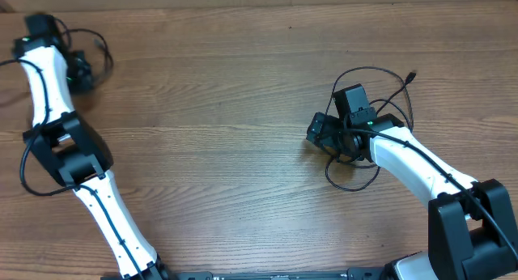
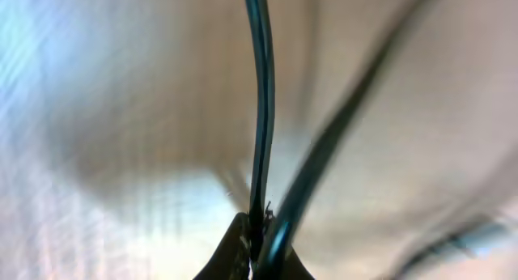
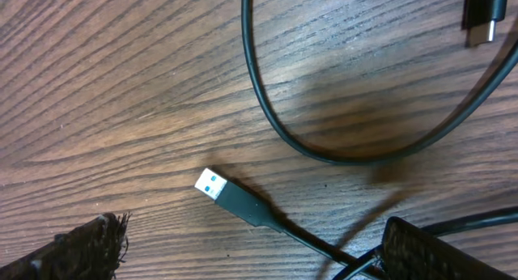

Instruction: Untangle cables

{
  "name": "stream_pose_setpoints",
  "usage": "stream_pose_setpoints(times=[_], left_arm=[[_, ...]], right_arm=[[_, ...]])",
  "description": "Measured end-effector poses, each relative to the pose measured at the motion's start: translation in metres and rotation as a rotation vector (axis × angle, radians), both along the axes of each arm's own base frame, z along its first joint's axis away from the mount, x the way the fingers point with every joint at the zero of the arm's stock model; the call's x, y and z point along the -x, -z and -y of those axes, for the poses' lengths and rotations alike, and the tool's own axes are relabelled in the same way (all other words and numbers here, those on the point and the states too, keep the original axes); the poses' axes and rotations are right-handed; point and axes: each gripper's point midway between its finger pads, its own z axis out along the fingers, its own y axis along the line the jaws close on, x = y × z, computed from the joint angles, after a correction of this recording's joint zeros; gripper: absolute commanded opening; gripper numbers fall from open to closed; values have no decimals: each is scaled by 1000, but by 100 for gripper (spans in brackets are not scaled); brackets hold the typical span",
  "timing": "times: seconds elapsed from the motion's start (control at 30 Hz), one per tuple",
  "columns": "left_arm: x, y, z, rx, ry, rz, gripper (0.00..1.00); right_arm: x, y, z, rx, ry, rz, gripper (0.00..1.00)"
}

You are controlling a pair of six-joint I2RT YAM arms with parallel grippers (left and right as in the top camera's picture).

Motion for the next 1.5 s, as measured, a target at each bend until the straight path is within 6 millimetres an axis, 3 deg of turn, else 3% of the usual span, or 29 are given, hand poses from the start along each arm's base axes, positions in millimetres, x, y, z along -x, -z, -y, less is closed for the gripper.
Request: stream_pose_setpoints(times=[0.13, 0.23, 0.3, 0.37, 0.43, 0.5, 0.57, 0.7, 0.9, 1.0, 1.1, 1.2, 1.33, 1.4, 1.5], left_arm=[[-34, -85, -34, -193, 133, 218, 4], [-55, -181, -49, -391, 223, 427, 4], [-62, -229, -49, -482, 263, 529, 4], [-61, -264, -43, -543, 300, 590, 4], [-60, -277, -38, -567, 321, 603, 4], [-60, -273, -35, -571, 348, 583, 4], [-59, -254, -34, -549, 364, 537, 4], [-59, -201, -34, -503, 414, 419, 4], [-54, -111, -53, -472, 480, 285, 4], [-52, -86, -69, -468, 484, 294, 4], [-63, -92, -86, -516, 484, 381, 4], [-78, -120, -101, -611, 472, 498, 4], [-98, -156, -99, -701, 495, 642, 4], [-100, -153, -93, -680, 510, 645, 4], [-88, -124, -85, -587, 513, 548, 4]], right_arm=[[-4, -2, -1, -5, 0, 18, 100], [-9, -4, -3, -13, -1, 40, 100], [-11, -5, -4, -16, 0, 49, 100], [-12, -5, -4, -17, 0, 53, 100], [-12, -5, -4, -17, -1, 54, 100], [-12, -5, -4, -17, 0, 53, 100], [-12, -5, -4, -16, 0, 51, 100], [-9, -4, -3, -13, 0, 40, 100], [5, 2, 2, 8, 0, -23, 100], [6, 2, 2, 9, 0, -27, 100], [5, 2, 2, 8, 0, -23, 100], [5, 2, 1, 7, -1, -20, 100], [4, 3, 1, 7, 0, -20, 100], [4, 3, 1, 7, 0, -20, 100], [4, 3, 1, 7, 0, -20, 100]])
